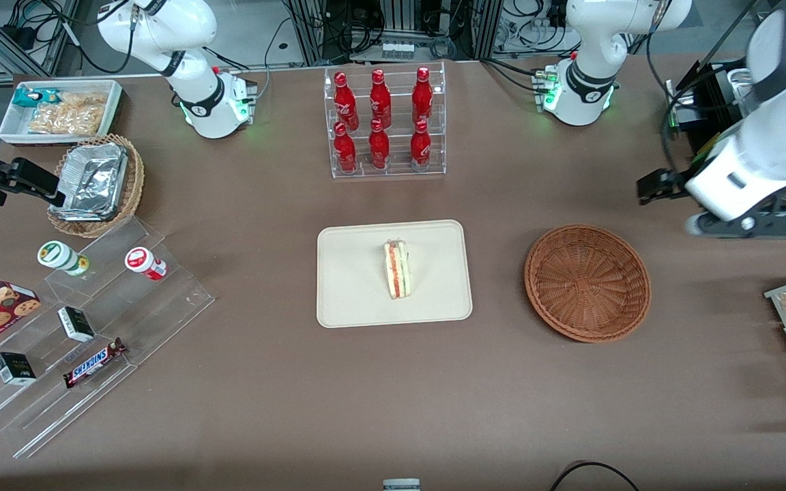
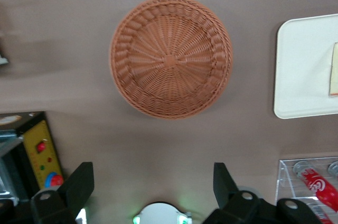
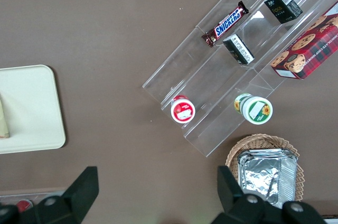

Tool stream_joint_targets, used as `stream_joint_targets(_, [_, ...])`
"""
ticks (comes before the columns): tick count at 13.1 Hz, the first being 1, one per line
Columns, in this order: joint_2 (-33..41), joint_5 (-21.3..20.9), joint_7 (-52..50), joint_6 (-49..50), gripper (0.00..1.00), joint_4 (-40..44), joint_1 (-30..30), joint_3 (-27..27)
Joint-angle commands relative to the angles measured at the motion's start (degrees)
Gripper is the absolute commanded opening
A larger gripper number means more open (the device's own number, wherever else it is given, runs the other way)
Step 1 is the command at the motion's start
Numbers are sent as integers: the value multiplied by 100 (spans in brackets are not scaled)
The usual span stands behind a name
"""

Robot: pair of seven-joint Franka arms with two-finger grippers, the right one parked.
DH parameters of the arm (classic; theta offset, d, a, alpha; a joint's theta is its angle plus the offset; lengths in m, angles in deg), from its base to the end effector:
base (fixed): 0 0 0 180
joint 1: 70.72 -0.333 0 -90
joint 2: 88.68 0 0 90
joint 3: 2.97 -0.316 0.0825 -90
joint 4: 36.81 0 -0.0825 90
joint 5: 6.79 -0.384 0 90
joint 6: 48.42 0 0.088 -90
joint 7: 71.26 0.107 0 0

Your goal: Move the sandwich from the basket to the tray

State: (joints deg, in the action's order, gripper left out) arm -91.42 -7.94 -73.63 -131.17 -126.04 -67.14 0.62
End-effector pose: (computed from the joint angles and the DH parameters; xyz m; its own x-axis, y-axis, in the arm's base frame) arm 0.5499 -0.0660 0.5943 0.9840 -0.0800 -0.1593 -0.0848 -0.9961 -0.0237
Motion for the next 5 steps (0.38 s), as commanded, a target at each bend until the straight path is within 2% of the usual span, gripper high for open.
stream_joint_targets(1, [318,-104,499,-13,100,-190,-235,46])
stream_joint_targets(5, [468,-122,518,-57,100,-199,-374,-192])
